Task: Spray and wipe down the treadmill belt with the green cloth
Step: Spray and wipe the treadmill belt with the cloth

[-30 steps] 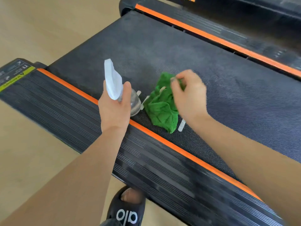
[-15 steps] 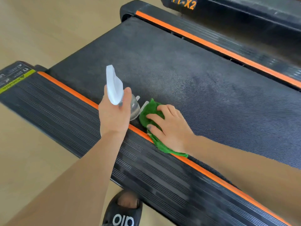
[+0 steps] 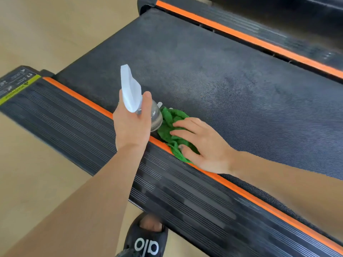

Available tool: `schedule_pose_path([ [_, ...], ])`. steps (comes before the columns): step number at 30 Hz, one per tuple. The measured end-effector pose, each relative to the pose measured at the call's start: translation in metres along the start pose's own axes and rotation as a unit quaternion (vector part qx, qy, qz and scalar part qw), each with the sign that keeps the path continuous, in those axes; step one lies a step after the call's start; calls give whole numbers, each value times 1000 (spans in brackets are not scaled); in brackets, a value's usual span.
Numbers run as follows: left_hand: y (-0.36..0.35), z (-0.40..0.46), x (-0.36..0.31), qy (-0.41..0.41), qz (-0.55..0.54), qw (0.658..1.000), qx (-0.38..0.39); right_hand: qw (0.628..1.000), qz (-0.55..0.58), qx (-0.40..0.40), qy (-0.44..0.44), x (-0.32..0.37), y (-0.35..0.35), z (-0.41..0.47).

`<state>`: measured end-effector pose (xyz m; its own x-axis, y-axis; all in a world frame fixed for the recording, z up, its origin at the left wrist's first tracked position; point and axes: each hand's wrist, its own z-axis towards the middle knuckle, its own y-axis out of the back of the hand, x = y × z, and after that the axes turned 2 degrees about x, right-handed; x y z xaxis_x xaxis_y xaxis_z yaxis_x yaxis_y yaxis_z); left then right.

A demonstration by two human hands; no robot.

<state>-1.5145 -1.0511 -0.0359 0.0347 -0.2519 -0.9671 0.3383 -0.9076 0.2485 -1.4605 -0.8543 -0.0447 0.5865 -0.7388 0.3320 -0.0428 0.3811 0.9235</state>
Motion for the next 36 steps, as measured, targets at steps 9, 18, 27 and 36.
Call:
schedule_pose_path([
  [9, 1, 0, -1, 5, -9, 1000, -4, 998, -22, -48, 18, 4, -19, 26],
  [18, 1, -5, -6, 10, -3, 1000, 27, 997, -40, 51, -47, -13, 41, -108],
  [27, -6, -1, -28, -4, 45, 996, 76, 975, -33, -107, -192, 6, -13, 36],
  [36, -18, -7, -82, 126, 100, 934, 318, 969, -127, -45, -208, -23, 28, -123],
])
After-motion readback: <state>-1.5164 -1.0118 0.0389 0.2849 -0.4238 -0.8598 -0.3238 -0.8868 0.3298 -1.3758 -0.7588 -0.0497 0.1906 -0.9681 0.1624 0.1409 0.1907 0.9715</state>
